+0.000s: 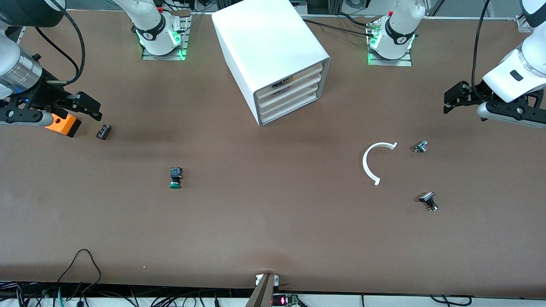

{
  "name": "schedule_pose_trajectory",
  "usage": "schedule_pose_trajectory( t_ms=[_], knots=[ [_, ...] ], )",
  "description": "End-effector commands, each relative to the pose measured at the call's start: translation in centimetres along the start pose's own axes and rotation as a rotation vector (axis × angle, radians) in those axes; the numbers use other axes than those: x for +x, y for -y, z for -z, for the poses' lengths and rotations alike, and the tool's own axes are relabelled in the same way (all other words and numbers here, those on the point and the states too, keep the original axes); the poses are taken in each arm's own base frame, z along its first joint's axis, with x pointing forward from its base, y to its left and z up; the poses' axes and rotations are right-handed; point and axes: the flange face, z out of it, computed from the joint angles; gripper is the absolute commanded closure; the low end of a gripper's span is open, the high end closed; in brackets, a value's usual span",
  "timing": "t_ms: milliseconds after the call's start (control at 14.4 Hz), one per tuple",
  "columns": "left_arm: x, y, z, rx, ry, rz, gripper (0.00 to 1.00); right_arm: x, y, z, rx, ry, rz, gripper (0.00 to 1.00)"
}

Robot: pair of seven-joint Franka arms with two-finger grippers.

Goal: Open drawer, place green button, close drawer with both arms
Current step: 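Lower the right gripper onto the green button and grasp it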

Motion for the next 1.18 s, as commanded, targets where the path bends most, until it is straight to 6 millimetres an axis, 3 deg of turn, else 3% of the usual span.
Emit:
schedule_pose_trajectory(
  t_ms=[0,139,486,764,972,1111],
  knots=[
    [0.1,0.2,0.7,0.009,0.006,-0.016,0.01,0.0,0.0,-0.2,0.012,0.019,-0.013,0.01],
    [0.1,0.2,0.7,0.01,0.005,-0.016,0.01,0.3,0.1,0.4,0.006,0.007,0.007,0.01],
    [0.1,-0.1,0.8,0.011,0.004,-0.017,0.01,0.9,0.6,-3.4,0.007,0.099,0.012,0.01],
    [0.3,0.0,0.6,0.011,0.007,-0.014,0.01,2.4,4.4,-7.0,0.01,0.099,0.071,0.01],
    [0.3,-0.1,0.5,0.011,0.008,-0.016,0.01,3.4,9.1,-10.5,0.016,0.064,0.132,0.01],
    [0.3,-0.1,0.5,0.011,0.008,-0.016,0.01,4.3,10.0,-12.9,0.025,0.046,0.14,0.01]
  ],
)
